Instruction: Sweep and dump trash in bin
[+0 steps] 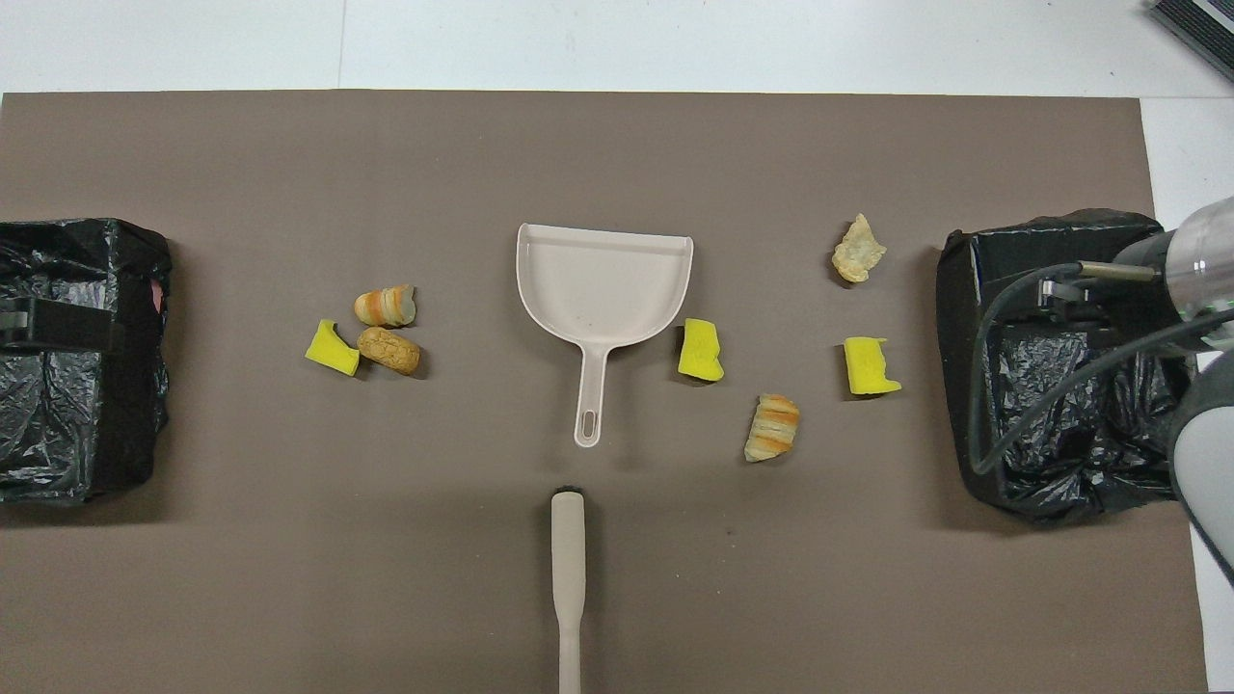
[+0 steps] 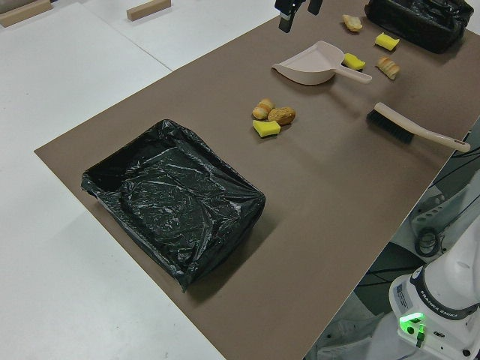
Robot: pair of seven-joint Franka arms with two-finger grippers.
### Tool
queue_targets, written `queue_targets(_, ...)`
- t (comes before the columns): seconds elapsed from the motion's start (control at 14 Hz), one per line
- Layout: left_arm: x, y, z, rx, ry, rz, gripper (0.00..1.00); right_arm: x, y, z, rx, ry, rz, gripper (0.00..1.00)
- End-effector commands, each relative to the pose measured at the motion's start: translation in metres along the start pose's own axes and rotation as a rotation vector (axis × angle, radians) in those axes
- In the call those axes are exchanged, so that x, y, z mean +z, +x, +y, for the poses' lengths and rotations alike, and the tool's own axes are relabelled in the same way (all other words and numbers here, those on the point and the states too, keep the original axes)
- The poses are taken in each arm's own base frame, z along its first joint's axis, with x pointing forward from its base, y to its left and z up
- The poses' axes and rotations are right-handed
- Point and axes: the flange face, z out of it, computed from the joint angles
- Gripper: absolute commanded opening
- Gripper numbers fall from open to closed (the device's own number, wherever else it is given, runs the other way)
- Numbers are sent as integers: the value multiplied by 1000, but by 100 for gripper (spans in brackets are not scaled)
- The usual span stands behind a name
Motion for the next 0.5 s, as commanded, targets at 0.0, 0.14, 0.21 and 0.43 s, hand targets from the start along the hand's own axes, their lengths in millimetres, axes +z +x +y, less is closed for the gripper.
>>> queue_targets(0.0,-1,-5,2,10,12,-18,100,-4,-1,-5,-31,-29,2,100)
queue_targets(0.14,-1,-5,1,8,12,-14,100,-2,-1,-4,-30,-26,-2,100)
queue_targets(0.21,-1,-5,1,8,12,-12,100,-2,-1,-5,-31,-27,-3,100)
queue_targets(0.43,0,-6,3,11,8,-15,100,-2,-1,-6,-29,-15,0,100)
